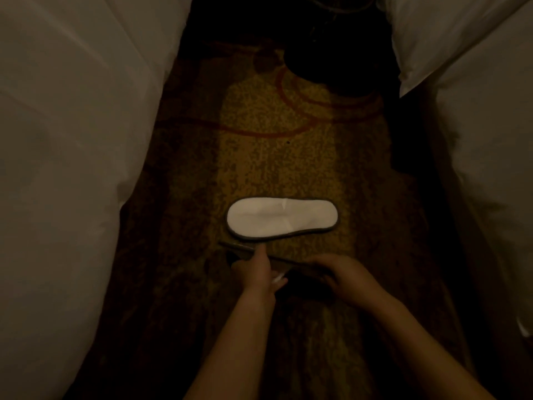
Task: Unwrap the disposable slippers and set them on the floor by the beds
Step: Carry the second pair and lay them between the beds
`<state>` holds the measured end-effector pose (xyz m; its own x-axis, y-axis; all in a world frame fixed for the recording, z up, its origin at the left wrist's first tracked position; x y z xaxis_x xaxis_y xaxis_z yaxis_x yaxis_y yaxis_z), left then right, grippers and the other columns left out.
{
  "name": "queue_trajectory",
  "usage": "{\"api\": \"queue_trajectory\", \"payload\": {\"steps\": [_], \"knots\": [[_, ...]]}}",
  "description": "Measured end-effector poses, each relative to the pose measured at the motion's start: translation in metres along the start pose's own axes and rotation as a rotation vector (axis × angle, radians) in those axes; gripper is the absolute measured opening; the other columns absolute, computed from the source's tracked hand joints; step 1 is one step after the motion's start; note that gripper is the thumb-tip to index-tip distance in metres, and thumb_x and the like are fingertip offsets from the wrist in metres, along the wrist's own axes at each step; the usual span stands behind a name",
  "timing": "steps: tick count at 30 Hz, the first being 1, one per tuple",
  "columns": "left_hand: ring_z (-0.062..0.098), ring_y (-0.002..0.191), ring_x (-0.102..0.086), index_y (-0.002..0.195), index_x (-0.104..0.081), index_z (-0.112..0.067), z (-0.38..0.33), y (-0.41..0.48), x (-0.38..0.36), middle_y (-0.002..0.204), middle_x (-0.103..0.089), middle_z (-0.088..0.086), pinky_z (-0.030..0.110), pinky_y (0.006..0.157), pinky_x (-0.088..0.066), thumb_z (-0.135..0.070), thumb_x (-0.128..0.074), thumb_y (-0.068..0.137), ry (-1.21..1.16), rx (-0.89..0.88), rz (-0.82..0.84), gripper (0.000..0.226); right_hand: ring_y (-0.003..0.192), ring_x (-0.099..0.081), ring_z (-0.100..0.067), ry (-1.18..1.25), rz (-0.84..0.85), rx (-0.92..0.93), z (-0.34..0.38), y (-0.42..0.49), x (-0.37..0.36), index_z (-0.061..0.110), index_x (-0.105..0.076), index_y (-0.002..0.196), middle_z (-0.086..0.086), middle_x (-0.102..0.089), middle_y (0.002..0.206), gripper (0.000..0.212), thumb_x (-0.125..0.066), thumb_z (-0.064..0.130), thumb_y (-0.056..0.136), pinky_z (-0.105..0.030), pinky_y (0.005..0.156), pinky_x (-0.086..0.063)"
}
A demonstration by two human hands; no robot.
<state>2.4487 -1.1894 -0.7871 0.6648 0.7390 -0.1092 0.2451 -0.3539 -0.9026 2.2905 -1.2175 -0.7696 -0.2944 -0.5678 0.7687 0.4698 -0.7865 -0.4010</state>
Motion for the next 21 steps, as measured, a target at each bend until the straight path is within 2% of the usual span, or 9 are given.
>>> {"api": "queue_trajectory", "payload": {"steps": [3,5,8,10,11,13,16,21], "knots": [[0.037,0.130,-0.039,0.142,-0.028,-0.016,-0.022,0.007,0.022,0.147,-0.032,0.017,0.049,0.107,-0.038,-0.035,-0.059,0.087,0.280,-0.324,-0.233,0.066,0.110,-0.058,-0.014,0.102,0.086,-0.039,-0.014,0.005,0.000,0.023,-0.059,0.121,-0.001,-0.063,0.123,0.033,-0.053,0.014,0.089,-0.025,0.091,-0.044],[0.036,0.134,-0.031,0.143,-0.029,-0.020,-0.032,0.011,0.036,0.150,-0.025,0.016,0.048,0.111,-0.032,-0.038,-0.054,0.089,0.501,-0.464,-0.301,0.062,0.109,-0.057,-0.013,0.165,0.209,-0.049,-0.022,0.007,-0.003,0.022,-0.059,0.120,-0.001,-0.062,0.122,0.032,-0.054,0.014,0.089,-0.025,0.091,-0.044],[0.035,0.128,-0.039,0.128,-0.051,-0.012,-0.025,0.023,0.052,0.142,-0.038,0.017,0.044,0.108,-0.036,-0.035,-0.049,0.093,0.738,-0.502,-0.216,0.042,0.110,-0.054,-0.012,0.229,0.374,-0.108,-0.035,0.013,-0.012,0.020,-0.057,0.122,0.000,-0.058,0.124,0.035,-0.058,0.015,0.088,-0.024,0.090,-0.042],[0.037,0.123,-0.044,0.125,-0.053,-0.006,-0.012,0.028,0.062,0.136,-0.046,0.022,0.042,0.104,-0.039,-0.030,-0.049,0.094,0.840,-0.506,-0.172,0.039,0.110,-0.053,-0.013,0.225,0.387,-0.148,-0.044,0.018,-0.016,0.019,-0.057,0.122,0.000,-0.057,0.124,0.035,-0.059,0.017,0.087,-0.022,0.087,-0.040],[0.038,0.123,-0.045,0.126,-0.052,-0.004,-0.006,0.030,0.067,0.135,-0.048,0.023,0.042,0.103,-0.039,-0.028,-0.049,0.094,0.887,-0.506,-0.175,0.040,0.111,-0.054,-0.015,0.236,0.342,-0.158,-0.049,0.020,-0.018,0.018,-0.058,0.121,-0.001,-0.057,0.122,0.034,-0.061,0.017,0.087,-0.022,0.086,-0.041],[0.039,0.124,-0.045,0.129,-0.049,-0.002,0.000,0.037,0.077,0.136,-0.048,0.024,0.042,0.104,-0.038,-0.025,-0.048,0.095,0.928,-0.477,-0.213,0.042,0.111,-0.053,-0.017,0.237,0.146,-0.177,-0.059,0.019,-0.021,0.016,-0.058,0.119,-0.005,-0.057,0.123,0.035,-0.063,0.016,0.085,-0.024,0.086,-0.043],[0.040,0.126,-0.043,0.131,-0.047,-0.003,0.005,0.045,0.086,0.139,-0.045,0.023,0.045,0.105,-0.037,-0.020,-0.047,0.095,0.891,-0.396,-0.252,0.040,0.121,-0.043,-0.027,0.172,-0.141,-0.277,-0.075,0.005,-0.029,0.010,-0.052,0.125,-0.013,-0.049,0.127,0.044,-0.063,0.016,0.083,-0.034,0.098,-0.039],[0.041,0.129,-0.037,0.132,-0.048,-0.006,0.009,0.044,0.086,0.142,-0.039,0.021,0.048,0.108,-0.034,-0.017,-0.048,0.093,1.004,-0.496,-0.300,0.040,0.118,-0.041,-0.031,0.218,-0.243,-0.420,-0.080,-0.019,-0.051,0.003,-0.050,0.119,-0.019,-0.044,0.125,0.037,-0.060,0.015,0.086,-0.039,0.099,-0.039]]}}
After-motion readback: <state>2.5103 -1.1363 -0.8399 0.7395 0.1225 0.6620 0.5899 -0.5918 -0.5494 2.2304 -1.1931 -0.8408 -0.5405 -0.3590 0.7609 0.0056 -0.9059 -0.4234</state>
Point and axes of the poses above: each hand's wrist, its own y-axis towards the middle knuckle, its own x-axis out of the back of the hand, z = x × y, the point moved 3 cm from there along y, towards the middle knuckle
